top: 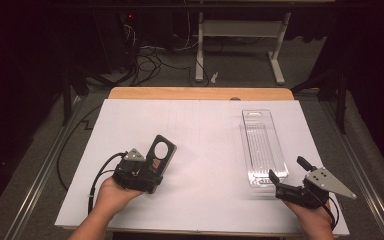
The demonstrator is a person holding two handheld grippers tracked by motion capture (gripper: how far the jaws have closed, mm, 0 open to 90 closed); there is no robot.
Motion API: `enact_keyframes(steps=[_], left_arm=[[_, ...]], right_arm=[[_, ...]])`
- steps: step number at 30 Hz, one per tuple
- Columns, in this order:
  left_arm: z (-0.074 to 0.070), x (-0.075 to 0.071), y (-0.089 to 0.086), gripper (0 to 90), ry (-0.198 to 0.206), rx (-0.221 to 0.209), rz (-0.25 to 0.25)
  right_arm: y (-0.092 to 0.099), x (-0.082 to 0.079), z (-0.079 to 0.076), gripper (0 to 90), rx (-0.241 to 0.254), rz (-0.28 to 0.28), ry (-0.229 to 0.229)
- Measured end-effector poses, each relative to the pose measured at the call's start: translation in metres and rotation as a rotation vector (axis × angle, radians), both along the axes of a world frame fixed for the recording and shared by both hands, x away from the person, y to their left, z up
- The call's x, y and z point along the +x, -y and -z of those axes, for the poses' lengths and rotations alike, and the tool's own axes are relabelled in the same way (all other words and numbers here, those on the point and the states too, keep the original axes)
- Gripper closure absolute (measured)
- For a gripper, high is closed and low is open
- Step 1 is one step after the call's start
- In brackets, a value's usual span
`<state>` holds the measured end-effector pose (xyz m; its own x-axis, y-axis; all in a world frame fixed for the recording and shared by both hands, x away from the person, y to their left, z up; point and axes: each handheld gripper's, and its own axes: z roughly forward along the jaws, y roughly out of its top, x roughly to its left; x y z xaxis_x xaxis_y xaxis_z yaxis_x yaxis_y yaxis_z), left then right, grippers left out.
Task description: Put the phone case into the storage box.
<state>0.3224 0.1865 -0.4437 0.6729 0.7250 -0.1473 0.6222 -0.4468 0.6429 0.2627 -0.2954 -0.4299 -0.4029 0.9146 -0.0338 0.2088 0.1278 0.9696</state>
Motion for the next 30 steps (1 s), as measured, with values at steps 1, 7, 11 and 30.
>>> enact_keyframes(steps=[1, 7, 11, 30], left_arm=[[0.002, -0.001, -0.001, 13.3, 0.016, -0.014, -0.012], [0.006, -0.005, -0.008, 13.3, 0.065, -0.087, -0.028], [0.009, -0.007, -0.012, 13.3, 0.086, -0.128, -0.032], [0.007, -0.011, -0.013, 13.2, 0.217, -0.226, -0.020]], right_arm=[[0.000, 0.000, 0.000, 1.6, -0.001, -0.001, 0.000], [-0.001, 0.000, 0.000, 1.6, -0.003, -0.004, 0.004], [-0.001, 0.001, 0.001, 1.6, -0.004, -0.004, 0.003], [-0.002, 0.002, 0.003, 0.7, -0.012, -0.011, 0.002]])
